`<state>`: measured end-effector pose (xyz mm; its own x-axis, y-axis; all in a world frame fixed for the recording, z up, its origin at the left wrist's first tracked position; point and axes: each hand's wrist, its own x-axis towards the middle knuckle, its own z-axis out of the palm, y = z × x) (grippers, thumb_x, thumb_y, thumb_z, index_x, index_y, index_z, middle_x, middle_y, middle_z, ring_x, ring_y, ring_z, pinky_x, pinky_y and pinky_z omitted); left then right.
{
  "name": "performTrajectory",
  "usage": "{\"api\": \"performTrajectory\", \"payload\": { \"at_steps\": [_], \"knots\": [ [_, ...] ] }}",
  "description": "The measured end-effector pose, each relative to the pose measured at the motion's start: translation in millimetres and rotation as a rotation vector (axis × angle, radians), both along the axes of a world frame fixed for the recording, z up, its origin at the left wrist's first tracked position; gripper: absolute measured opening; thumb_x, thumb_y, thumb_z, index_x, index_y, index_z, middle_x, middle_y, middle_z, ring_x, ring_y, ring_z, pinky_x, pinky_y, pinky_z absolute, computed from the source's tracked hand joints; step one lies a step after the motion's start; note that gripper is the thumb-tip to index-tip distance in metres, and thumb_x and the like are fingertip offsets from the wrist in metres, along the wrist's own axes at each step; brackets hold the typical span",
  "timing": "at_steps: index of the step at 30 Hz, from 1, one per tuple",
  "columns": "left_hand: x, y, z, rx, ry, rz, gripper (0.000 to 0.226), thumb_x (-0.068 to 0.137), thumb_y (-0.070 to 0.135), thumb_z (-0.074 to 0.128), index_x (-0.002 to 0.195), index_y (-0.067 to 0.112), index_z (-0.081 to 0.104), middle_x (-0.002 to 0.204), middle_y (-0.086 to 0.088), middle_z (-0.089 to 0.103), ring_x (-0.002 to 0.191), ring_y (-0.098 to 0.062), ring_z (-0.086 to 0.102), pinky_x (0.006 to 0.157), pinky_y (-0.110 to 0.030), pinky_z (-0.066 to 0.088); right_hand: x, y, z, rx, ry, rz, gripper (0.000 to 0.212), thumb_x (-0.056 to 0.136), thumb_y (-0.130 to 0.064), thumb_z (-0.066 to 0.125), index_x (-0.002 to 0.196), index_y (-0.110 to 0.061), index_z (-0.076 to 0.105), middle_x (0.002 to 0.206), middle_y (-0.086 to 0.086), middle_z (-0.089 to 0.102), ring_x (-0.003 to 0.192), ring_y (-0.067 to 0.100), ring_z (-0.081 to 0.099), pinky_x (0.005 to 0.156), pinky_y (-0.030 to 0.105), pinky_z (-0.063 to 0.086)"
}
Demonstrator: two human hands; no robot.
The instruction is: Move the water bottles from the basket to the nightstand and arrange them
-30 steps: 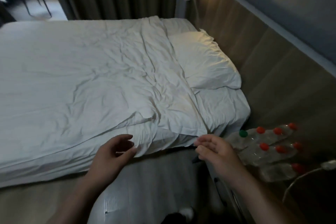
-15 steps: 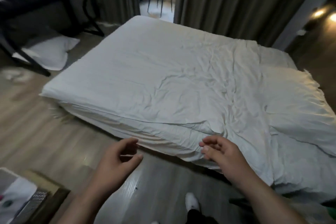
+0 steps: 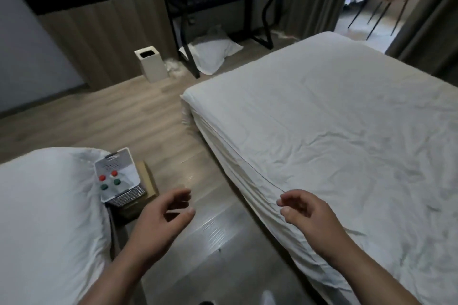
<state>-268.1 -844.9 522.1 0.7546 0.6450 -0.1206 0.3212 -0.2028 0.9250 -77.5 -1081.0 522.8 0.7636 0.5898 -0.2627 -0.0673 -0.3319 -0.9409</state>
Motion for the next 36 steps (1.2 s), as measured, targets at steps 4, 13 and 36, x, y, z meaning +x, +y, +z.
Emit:
{"api": "performTrajectory", "payload": {
  "at_steps": [4, 13, 36],
  "knots": [
    [-11.3, -12.4, 4.2, -0.021, -0.034, 0.140, 0.053, 0.061, 0.051, 0.068, 0.109, 0.030, 0.069, 0.106, 0.003, 0.073, 0.098, -0.007, 0.069, 0.084, -0.028, 0.054, 10.7, 8.9, -6.5, -0.014, 0.030, 0.157, 0.027, 0.083, -0.001, 0.069, 0.087, -0.028, 0.071, 0.093, 0.003, 0.073, 0.092, 0.022, 0.068, 0.091, 0.045, 0.052],
    [-76.6, -19.0, -4.2, -0.069, 0.021, 0.513, 0.048, 0.058, 0.043, 0.071, 0.103, 0.026, 0.069, 0.100, 0.004, 0.074, 0.091, 0.000, 0.069, 0.072, -0.008, 0.051, 29.8, 112.2, -2.6, -0.014, 0.053, 0.449, 0.020, 0.086, -0.006, 0.067, 0.098, -0.021, 0.068, 0.096, 0.002, 0.073, 0.096, 0.022, 0.068, 0.087, 0.043, 0.054],
    [62.3, 297.9, -41.1, -0.173, -0.008, 0.431, 0.026, 0.085, 0.009, 0.072, 0.102, 0.029, 0.068, 0.099, 0.007, 0.073, 0.097, 0.000, 0.066, 0.081, -0.015, 0.055, 125.1, 404.0, -5.7, -0.097, 0.125, 0.389, 0.016, 0.088, -0.001, 0.063, 0.100, -0.011, 0.067, 0.099, 0.015, 0.071, 0.097, 0.031, 0.067, 0.087, 0.042, 0.055]
  ]
}}
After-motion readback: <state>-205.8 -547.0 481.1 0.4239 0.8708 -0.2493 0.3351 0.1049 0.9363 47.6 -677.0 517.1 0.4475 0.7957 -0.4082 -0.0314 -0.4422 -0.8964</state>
